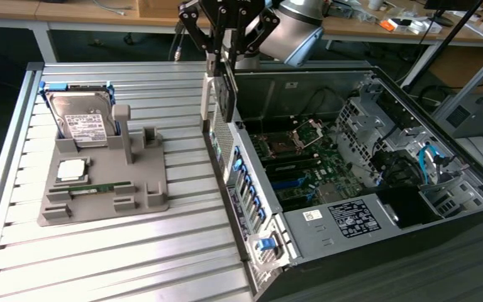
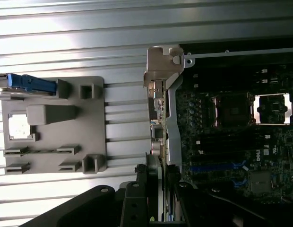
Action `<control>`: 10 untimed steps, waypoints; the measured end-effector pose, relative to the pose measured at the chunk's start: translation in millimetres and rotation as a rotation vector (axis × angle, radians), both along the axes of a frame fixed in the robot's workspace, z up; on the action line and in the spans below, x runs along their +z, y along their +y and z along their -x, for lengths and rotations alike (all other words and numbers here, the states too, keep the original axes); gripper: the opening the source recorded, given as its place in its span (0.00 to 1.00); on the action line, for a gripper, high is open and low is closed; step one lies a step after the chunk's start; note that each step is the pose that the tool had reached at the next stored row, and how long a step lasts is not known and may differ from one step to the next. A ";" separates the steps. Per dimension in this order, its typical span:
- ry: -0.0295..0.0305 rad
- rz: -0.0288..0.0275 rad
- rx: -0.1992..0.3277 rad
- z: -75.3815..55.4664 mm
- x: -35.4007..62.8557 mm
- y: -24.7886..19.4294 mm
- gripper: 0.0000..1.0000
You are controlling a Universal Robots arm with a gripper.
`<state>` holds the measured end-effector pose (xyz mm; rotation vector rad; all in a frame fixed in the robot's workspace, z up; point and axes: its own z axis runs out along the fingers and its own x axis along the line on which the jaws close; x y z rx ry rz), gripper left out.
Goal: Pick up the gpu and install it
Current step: 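Pick up the gpu and move the gpu toward the slot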
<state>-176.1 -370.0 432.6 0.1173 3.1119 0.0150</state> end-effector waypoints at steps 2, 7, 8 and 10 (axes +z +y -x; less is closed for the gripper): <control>0.0001 0.0001 0.000 -1.0 0.0 0.0 0.27; 0.0001 0.0001 0.000 -3.4 0.0 0.0 0.27; 0.0001 0.0000 0.000 -3.8 0.0 0.0 0.27; 0.0001 0.0001 0.000 -4.8 0.0 -0.1 0.27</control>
